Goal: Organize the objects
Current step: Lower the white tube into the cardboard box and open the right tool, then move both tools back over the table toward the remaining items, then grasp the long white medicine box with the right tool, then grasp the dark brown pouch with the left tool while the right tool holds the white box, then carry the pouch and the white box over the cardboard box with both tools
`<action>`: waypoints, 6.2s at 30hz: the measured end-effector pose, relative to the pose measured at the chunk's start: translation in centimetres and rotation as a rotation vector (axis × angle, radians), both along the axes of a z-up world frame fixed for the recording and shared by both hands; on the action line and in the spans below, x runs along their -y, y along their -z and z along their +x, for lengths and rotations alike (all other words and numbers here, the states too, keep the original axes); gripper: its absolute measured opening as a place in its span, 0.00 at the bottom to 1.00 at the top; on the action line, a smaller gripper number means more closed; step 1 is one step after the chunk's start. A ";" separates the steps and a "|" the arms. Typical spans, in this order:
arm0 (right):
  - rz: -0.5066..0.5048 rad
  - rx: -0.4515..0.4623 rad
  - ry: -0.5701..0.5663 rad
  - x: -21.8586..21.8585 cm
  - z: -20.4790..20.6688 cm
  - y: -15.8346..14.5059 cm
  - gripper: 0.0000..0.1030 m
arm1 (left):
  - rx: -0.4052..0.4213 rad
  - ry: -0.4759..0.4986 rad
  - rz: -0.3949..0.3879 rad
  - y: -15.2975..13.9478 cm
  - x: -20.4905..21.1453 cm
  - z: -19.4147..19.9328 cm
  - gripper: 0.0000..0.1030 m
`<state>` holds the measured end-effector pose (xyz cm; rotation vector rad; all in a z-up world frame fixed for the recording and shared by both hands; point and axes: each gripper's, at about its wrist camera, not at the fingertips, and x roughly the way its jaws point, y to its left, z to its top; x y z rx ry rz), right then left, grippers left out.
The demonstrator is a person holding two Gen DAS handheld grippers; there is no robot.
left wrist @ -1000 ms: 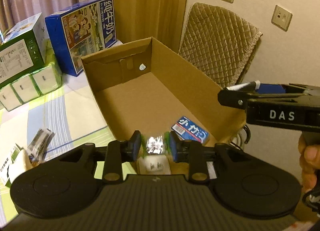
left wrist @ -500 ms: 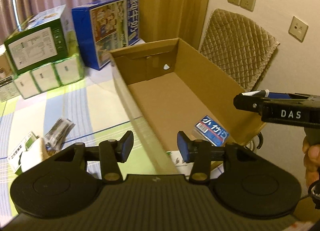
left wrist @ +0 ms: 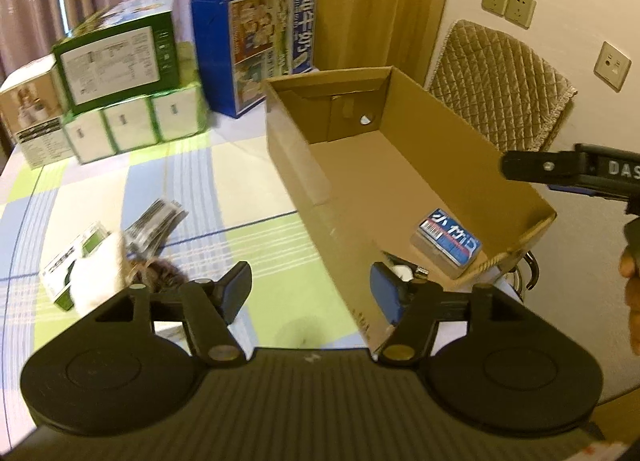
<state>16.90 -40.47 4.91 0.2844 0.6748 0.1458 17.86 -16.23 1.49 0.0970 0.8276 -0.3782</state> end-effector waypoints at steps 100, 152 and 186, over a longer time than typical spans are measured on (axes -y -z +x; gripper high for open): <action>-0.533 -0.141 -0.907 -29.5 7.9 15.8 0.43 | -0.079 -0.152 0.118 9.2 -23.0 2.8 0.98; -0.287 -0.247 -0.403 -20.8 2.8 15.6 0.22 | 0.059 0.349 0.244 12.4 -10.6 7.2 0.40; -0.205 -0.197 -0.312 -17.6 -7.8 8.0 0.22 | -0.075 -0.044 0.050 4.0 -10.6 -8.0 0.15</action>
